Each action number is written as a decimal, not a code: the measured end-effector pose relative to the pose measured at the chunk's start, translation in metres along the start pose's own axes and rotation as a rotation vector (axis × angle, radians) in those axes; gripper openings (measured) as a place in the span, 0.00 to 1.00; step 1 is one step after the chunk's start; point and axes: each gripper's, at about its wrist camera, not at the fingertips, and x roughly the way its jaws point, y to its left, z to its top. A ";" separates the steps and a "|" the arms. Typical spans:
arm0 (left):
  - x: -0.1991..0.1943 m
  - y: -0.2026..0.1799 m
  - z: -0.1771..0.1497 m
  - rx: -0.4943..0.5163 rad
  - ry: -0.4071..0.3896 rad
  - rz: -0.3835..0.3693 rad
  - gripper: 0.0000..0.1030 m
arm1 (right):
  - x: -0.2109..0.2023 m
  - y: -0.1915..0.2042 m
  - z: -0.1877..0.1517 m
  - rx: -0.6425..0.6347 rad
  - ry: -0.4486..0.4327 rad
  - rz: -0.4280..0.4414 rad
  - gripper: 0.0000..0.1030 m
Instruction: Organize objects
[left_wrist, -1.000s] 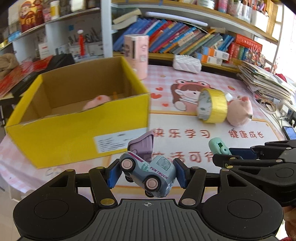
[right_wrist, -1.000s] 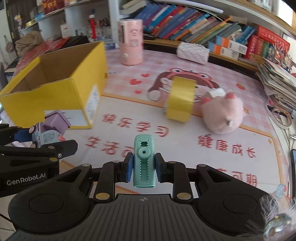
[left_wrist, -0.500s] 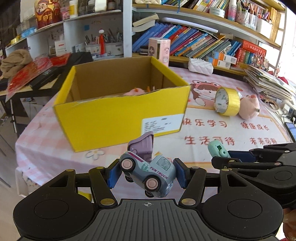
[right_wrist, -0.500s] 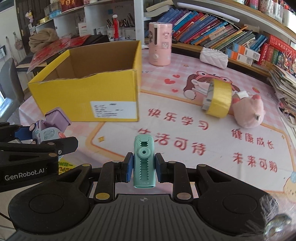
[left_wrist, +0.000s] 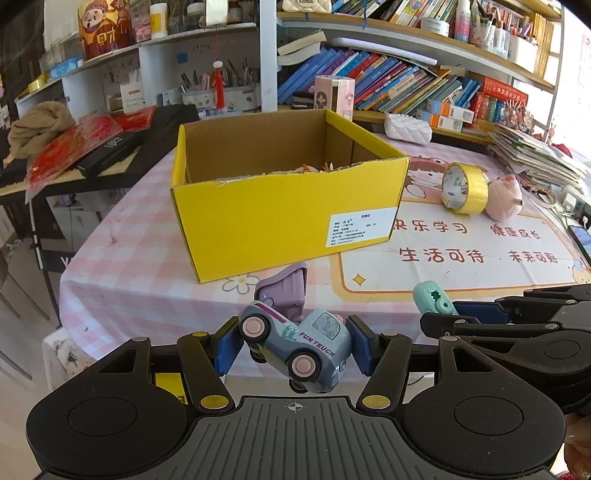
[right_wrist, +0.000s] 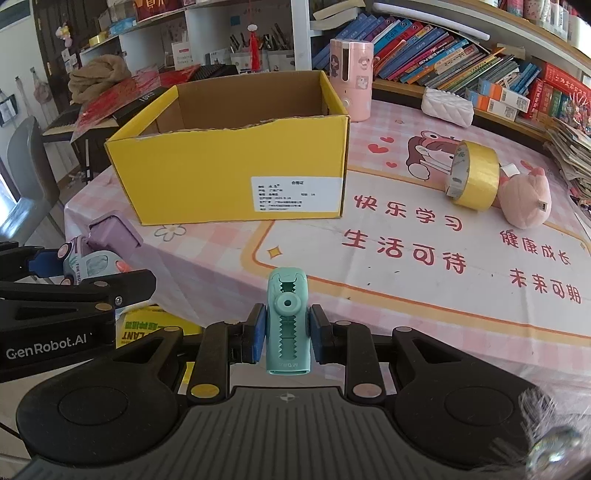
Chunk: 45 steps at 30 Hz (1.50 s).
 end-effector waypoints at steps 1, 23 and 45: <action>-0.001 0.001 0.000 0.001 -0.004 -0.002 0.58 | -0.001 0.002 0.000 0.001 -0.003 -0.003 0.23; -0.021 0.020 0.044 -0.021 -0.209 0.050 0.58 | -0.015 0.002 0.051 0.051 -0.141 -0.011 0.23; 0.078 0.004 0.137 -0.008 -0.187 0.133 0.58 | 0.046 -0.042 0.195 -0.037 -0.302 0.078 0.23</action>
